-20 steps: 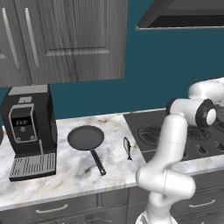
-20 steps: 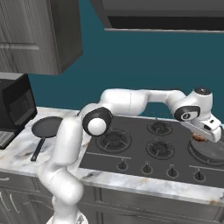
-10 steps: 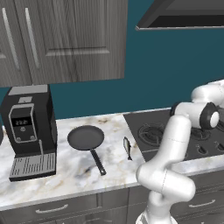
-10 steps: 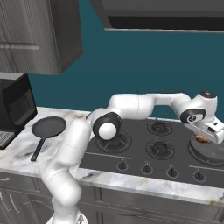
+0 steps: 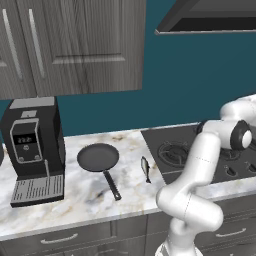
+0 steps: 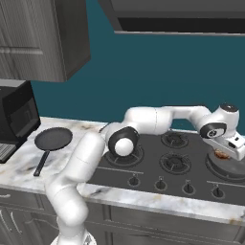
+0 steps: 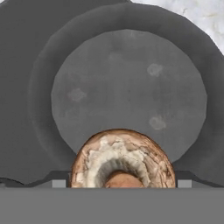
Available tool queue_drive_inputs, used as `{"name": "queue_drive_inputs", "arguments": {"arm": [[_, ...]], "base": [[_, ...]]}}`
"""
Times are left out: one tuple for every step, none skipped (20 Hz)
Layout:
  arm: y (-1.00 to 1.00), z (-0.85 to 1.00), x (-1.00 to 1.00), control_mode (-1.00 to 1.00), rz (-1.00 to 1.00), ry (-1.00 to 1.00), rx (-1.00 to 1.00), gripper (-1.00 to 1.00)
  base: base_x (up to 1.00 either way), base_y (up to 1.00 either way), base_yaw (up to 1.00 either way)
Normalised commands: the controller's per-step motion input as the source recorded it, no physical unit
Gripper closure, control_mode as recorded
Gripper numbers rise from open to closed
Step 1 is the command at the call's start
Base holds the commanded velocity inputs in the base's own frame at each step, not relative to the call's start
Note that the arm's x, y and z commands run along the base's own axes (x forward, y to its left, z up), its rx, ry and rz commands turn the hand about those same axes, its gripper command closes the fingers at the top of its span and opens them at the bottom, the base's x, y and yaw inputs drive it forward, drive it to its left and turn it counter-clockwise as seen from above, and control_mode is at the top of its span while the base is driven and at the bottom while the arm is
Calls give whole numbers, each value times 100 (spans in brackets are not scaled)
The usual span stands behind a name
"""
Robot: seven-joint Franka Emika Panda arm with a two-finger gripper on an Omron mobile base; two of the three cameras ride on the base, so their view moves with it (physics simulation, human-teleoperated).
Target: Place both pans onto different burners. Then place the mushroom and the fish on different pans.
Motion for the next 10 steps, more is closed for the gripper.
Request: {"name": "queue_drive_inputs", "arguments": {"arm": [[-11,-23,14,-100,0,0,0,100],[-11,-25,16,-100,0,0,0,100],[-11,-24,16,-100,0,0,0,100],[-11,-21,16,-100,0,0,0,100],[-11,-14,17,-100,0,0,0,100],[-11,-12,17,-100,0,0,0,100],[-11,-14,19,-100,0,0,0,100],[-9,-24,21,-100,-1,0,0,100],[-10,-21,20,-100,0,0,0,100],[-11,-21,16,-100,0,0,0,100]], "base": [[0,0,0],[0,0,0],[0,0,0],[0,0,0],[0,0,0],[0,0,0],[0,0,0],[0,0,0],[0,0,0],[0,0,0]]}}
